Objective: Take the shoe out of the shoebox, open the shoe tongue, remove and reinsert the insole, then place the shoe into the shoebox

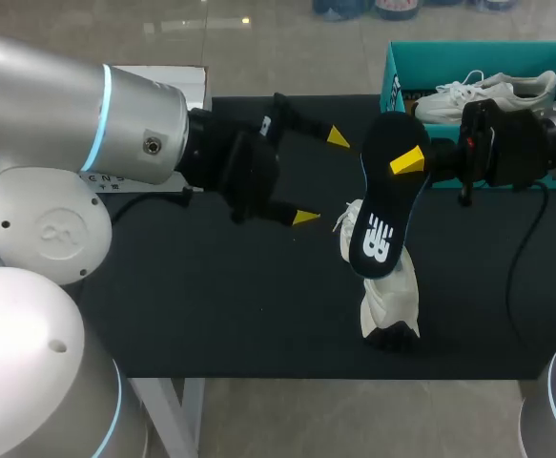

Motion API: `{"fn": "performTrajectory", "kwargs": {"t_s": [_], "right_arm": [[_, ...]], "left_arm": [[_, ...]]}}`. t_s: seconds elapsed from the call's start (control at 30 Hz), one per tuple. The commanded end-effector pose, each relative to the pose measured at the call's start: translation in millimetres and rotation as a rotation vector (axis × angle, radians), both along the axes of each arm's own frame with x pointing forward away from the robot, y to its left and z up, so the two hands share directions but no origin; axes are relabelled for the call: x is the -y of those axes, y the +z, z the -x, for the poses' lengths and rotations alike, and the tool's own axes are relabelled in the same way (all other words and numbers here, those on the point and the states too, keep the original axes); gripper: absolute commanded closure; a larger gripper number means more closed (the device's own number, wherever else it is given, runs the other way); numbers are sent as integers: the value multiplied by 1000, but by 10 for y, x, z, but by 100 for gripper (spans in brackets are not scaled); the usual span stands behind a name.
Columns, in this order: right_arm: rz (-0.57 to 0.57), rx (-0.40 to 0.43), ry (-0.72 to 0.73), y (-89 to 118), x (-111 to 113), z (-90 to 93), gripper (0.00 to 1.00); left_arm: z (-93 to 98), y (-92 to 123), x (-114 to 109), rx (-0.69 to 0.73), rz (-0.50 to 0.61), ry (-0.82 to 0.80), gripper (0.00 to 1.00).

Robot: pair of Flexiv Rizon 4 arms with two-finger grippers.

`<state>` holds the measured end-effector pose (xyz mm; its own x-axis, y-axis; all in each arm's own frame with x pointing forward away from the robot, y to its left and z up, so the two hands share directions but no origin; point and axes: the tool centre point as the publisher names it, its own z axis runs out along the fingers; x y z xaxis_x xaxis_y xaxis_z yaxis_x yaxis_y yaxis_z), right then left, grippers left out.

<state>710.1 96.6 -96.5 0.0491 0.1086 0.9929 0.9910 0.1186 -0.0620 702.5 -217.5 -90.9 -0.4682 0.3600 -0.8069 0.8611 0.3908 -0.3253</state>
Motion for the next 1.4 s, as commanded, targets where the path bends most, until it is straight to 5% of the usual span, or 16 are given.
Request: {"fn": "performTrajectory", "kwargs": {"t_s": [0.03, 0.13, 0.6, 0.97, 1.4], "right_arm": [[1, -1, 1, -4, -8, -9, 100], [1, -1, 1, -4, -8, -9, 100], [1, -1, 1, -4, -8, -9, 100], [1, -1, 1, -4, -8, -9, 100], [1, -1, 1, -4, -8, -9, 100]], "left_arm": [[12, 2, 7, 1, -5, 5, 0], [12, 2, 7, 1, -5, 5, 0], [-394, 533, -306, 63, -369, -314, 0], [-573, 624, -152, 71, -647, -571, 0], [-794, 1133, 40, 66, -977, -658, 0]]}}
